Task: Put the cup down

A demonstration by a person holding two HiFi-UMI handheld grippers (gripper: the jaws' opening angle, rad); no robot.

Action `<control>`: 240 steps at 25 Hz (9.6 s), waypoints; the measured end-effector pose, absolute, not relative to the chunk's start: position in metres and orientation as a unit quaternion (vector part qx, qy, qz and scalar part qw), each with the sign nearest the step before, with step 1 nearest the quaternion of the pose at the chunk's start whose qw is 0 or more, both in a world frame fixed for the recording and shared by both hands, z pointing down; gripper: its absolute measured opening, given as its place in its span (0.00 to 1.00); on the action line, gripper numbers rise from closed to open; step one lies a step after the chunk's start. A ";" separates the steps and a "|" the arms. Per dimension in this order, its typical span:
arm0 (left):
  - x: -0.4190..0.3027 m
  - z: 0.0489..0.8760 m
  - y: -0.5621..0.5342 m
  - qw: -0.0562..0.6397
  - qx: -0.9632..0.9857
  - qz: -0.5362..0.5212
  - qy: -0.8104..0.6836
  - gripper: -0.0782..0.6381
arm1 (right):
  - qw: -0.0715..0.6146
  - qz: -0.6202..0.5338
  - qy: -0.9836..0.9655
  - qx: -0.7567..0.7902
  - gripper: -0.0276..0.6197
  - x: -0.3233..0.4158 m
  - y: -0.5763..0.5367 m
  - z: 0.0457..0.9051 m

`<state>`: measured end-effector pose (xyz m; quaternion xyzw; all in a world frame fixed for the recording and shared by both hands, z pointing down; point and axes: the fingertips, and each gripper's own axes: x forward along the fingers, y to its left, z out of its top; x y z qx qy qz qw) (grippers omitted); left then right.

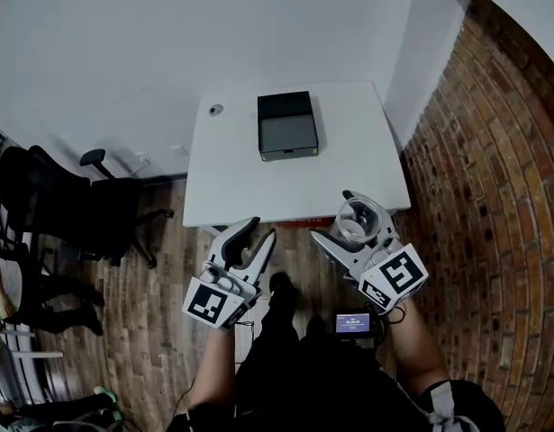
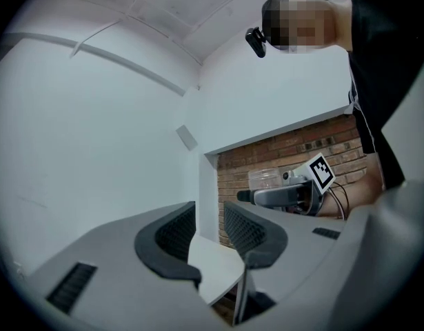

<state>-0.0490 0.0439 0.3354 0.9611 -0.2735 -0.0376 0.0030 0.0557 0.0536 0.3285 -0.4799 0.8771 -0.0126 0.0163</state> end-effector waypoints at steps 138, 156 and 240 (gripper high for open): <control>0.024 0.463 -0.346 0.089 0.957 -0.013 -0.276 0.34 | 0.015 0.043 0.859 -0.510 0.67 0.129 -0.499 0.461; 0.019 0.458 -0.344 0.084 0.957 -0.014 -0.279 0.34 | 0.010 0.056 0.861 -0.505 0.79 0.130 -0.492 0.456; 0.003 0.363 -0.209 0.017 0.967 -0.040 -0.252 0.34 | 0.008 -0.006 0.834 -0.551 0.06 0.099 -0.206 0.364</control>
